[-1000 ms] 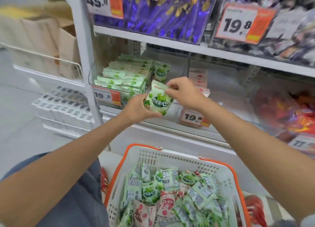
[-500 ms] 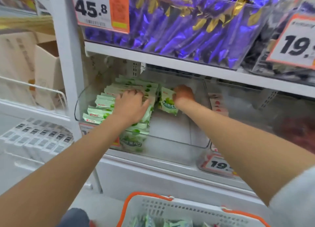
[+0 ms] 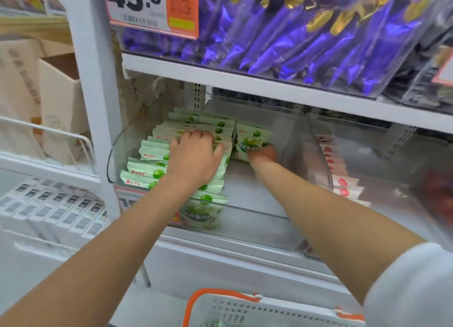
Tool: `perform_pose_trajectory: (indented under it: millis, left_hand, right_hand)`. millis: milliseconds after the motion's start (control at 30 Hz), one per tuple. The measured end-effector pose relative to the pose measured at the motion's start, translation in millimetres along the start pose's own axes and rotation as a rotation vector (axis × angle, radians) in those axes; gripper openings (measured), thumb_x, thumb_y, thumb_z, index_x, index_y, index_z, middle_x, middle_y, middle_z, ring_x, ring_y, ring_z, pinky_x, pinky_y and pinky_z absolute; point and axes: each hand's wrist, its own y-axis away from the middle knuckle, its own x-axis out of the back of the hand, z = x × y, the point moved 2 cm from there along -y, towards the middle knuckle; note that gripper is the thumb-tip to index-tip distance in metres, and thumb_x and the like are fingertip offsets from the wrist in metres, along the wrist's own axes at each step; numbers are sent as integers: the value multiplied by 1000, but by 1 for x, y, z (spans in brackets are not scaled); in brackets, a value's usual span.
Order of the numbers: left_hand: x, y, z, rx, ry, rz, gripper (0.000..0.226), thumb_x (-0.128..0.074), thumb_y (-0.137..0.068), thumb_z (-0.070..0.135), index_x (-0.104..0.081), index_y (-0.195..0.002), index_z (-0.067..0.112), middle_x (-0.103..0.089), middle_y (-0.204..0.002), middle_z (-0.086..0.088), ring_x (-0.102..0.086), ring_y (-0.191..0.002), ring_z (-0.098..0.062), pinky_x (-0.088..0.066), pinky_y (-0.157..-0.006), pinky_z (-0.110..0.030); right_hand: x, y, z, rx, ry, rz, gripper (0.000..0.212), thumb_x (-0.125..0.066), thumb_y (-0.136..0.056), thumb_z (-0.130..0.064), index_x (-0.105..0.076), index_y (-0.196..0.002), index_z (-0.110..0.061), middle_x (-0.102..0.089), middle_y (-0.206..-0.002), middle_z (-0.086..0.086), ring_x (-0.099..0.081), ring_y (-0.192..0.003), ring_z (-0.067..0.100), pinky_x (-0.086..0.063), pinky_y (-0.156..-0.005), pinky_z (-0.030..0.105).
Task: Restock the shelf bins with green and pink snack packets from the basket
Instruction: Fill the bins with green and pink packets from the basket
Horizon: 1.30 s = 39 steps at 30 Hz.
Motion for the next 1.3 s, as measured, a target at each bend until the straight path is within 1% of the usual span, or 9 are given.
perform_pose_trajectory:
  millis: [133, 333, 567, 667, 767, 833, 933, 1133, 1300]
  left_hand:
    - [0, 1, 1, -8, -14, 5, 43, -35, -99, 46, -58, -124, 20, -59, -128, -4, -48, -121, -25, -35, -99, -44]
    - [0, 0, 2, 0, -26, -18, 43, -36, -99, 45, -56, -127, 20, -56, -131, -4, -45, -124, -25, -32, -100, -43]
    - [2, 0, 2, 11, -10, -43, 41, -38, -99, 44, -57, -127, 21, -56, -131, -4, -45, -124, -25, -32, -100, -43]
    - [10, 1, 5, 34, 36, -46, 38, -40, -98, 40, -59, -124, 20, -59, -127, -5, -49, -119, -25, -33, -98, -43]
    - [22, 13, 16, 29, 13, -33, 37, -41, -97, 37, -61, -121, 17, -62, -119, -6, -53, -113, -26, -36, -95, -43]
    - [33, 26, 29, 19, -12, -71, 36, -40, -98, 37, -61, -120, 17, -62, -118, -8, -53, -113, -28, -36, -96, -44]
    - [44, 46, 41, 28, -34, -150, 36, -41, -99, 37, -57, -124, 17, -61, -121, -9, -53, -114, -29, -35, -101, -45]
    - [42, 44, 31, 16, -10, -190, 39, -43, -99, 39, -53, -132, 19, -65, -119, -6, -58, -112, -26, -36, -102, -44]
    - [29, 21, 29, 7, 15, -148, 38, -43, -99, 39, -55, -130, 20, -63, -124, -5, -57, -112, -27, -38, -102, -43]
  right_hand:
    - [-5, -6, -4, 55, 30, -54, 43, -61, -92, -17, -48, -132, -7, -59, -129, 12, -57, -116, 30, -48, -90, 32]
    - [-7, -9, -1, 77, 10, -15, 46, -60, -94, -18, -42, -135, -4, -54, -134, 14, -53, -121, 31, -45, -94, 32]
    - [0, -4, -2, 1, 51, 2, 58, -76, -82, -30, -51, -126, -2, -57, -129, 15, -58, -115, 31, -51, -92, 35]
    - [16, 8, -4, -6, 176, -11, 51, -75, -80, -25, -56, -122, -3, -57, -128, 16, -59, -114, 31, -52, -91, 33]
    - [43, 35, -10, 156, 336, -34, 41, -68, -85, -24, -59, -118, -1, -60, -124, 18, -59, -114, 32, -49, -88, 31]
    - [61, 61, -15, 313, 400, -48, 46, -67, -89, -25, -55, -126, -1, -60, -125, 17, -58, -116, 32, -47, -91, 32]
    - [73, 83, -16, 336, 530, -173, 47, -63, -92, -19, -47, -133, -3, -58, -129, 15, -57, -118, 31, -47, -93, 33]
    - [58, 85, 2, 425, 890, -357, 41, -58, -89, -10, -51, -128, -1, -56, -129, 16, -56, -118, 31, -48, -91, 32]
    - [32, 64, 0, 581, 1058, -358, 45, -55, -88, -3, -48, -133, -6, -53, -132, 17, -53, -121, 33, -45, -95, 36]
